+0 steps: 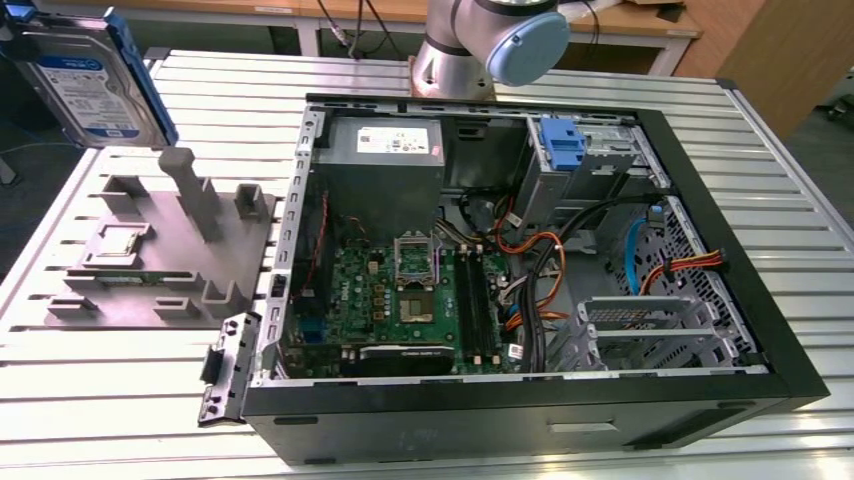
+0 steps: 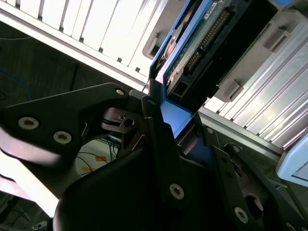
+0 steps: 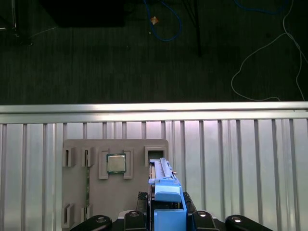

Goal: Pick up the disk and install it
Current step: 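Pick up the disk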

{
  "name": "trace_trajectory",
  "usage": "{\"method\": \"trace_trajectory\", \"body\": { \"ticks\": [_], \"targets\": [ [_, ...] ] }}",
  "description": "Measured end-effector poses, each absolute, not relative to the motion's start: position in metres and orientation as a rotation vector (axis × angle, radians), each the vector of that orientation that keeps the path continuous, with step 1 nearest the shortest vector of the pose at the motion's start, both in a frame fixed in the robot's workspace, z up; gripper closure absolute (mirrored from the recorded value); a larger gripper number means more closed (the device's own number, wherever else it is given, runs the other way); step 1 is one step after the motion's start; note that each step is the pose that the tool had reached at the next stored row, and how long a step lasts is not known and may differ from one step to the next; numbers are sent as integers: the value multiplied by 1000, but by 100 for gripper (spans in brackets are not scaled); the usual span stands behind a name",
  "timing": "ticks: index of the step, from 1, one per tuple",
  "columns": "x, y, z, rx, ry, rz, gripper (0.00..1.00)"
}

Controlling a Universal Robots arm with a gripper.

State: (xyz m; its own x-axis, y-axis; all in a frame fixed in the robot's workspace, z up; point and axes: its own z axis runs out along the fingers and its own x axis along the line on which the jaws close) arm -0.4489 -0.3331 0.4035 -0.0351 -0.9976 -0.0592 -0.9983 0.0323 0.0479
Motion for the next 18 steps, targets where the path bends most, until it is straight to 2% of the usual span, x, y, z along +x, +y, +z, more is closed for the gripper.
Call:
{"method": "trace_trajectory", "body": {
  "ticks": [18],
  "targets": [
    [-449, -333, 407, -2176, 2251, 118, 64]
  ]
}}
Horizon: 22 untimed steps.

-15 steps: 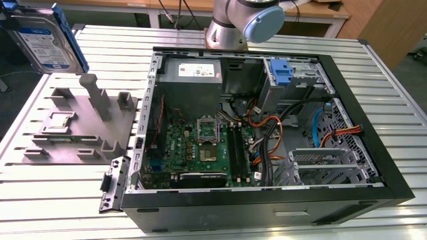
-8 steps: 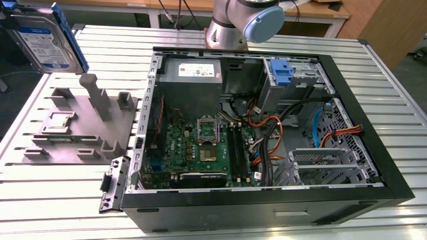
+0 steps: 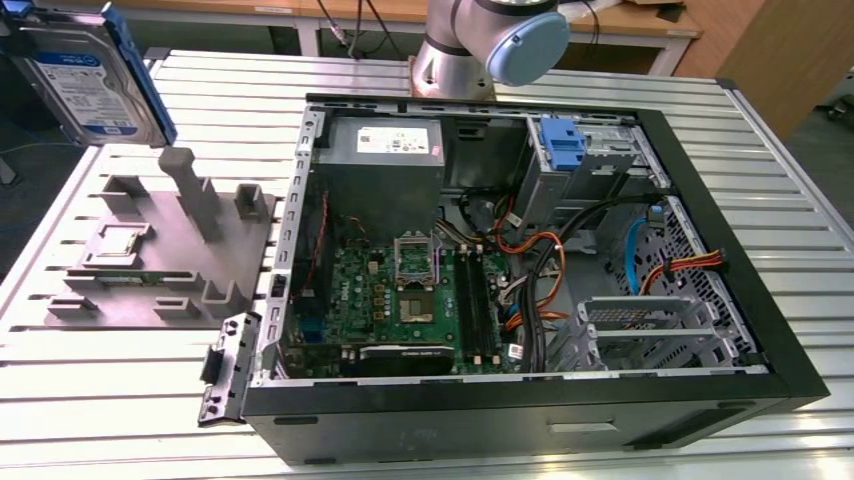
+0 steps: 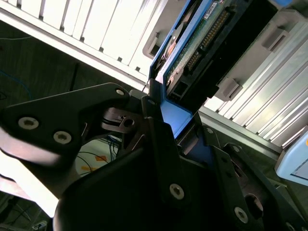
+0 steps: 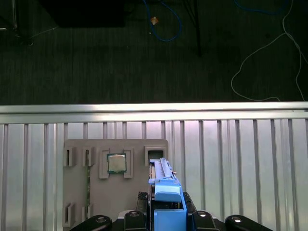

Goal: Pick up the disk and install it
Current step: 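Pick up the disk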

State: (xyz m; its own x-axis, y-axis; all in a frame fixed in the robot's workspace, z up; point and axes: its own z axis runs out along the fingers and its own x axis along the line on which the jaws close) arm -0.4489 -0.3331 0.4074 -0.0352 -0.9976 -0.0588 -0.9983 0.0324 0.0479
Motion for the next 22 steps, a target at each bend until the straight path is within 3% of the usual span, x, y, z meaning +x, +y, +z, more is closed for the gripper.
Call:
{"method": "trace_trajectory", "body": {
  "ticks": [22],
  "targets": [
    [-449, -333, 415, -2176, 2252, 116, 64]
  ]
}}
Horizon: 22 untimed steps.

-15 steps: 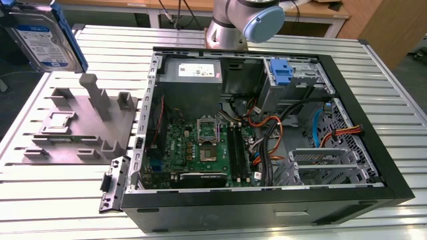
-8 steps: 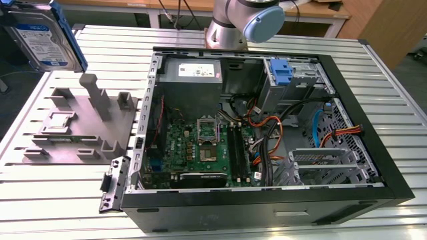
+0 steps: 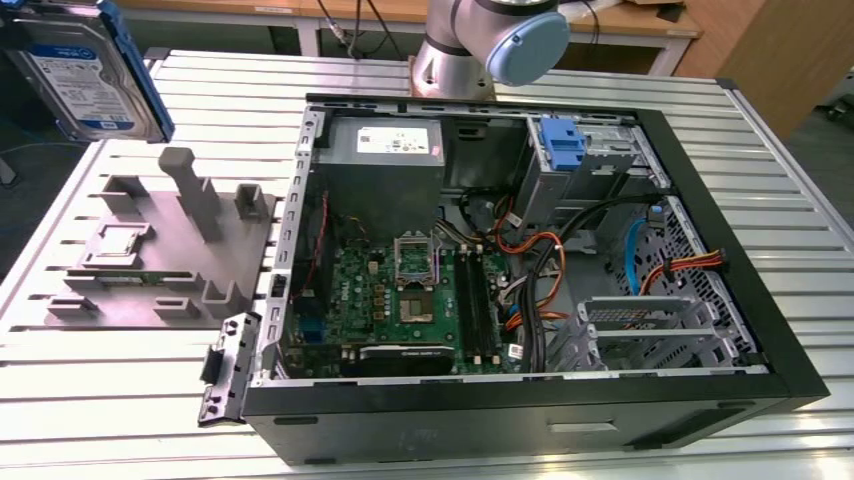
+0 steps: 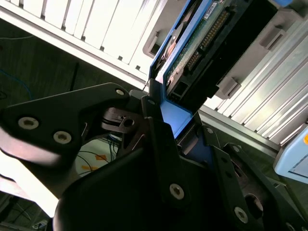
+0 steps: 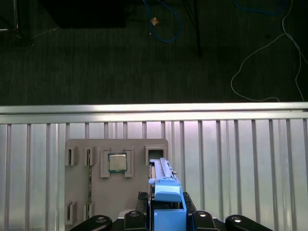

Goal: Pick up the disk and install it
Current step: 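Pick up the disk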

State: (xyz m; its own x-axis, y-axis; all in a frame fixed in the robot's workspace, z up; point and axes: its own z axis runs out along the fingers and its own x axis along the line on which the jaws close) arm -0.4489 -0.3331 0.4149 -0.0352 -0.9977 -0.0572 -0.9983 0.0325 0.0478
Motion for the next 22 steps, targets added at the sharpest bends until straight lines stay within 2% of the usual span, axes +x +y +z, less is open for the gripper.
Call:
{"method": "trace_trajectory", "body": {
  "ticks": [22],
  "targets": [
    [-449, -333, 423, -2177, 2252, 115, 64]
  ]
}}
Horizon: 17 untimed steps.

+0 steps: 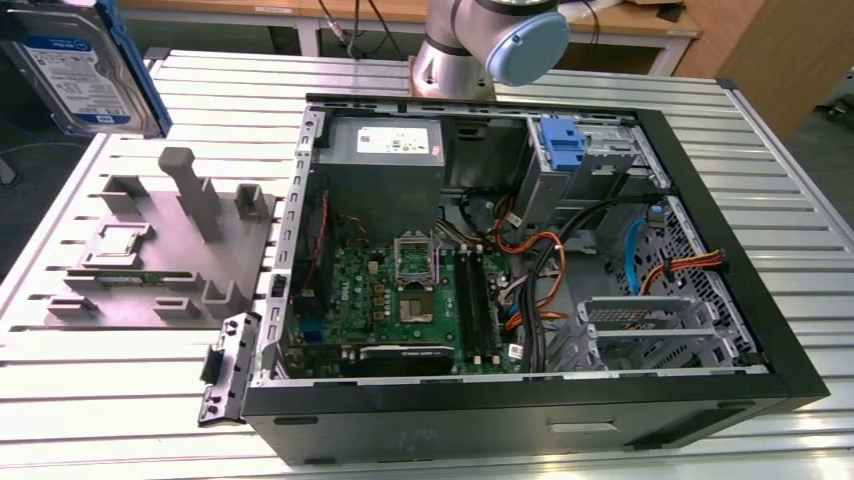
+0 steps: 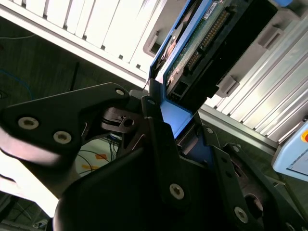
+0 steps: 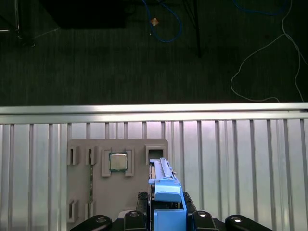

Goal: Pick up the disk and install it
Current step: 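Pick up the disk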

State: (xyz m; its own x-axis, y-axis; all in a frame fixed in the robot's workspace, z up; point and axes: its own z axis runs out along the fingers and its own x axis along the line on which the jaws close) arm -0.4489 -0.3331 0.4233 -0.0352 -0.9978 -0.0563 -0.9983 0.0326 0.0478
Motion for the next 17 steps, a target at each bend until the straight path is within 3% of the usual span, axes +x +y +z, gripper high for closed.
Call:
{"method": "trace_trajectory", "body": {
  "ticks": [17],
  "targets": [
    [-449, -333, 430, -2177, 2252, 115, 64]
  ]
}}
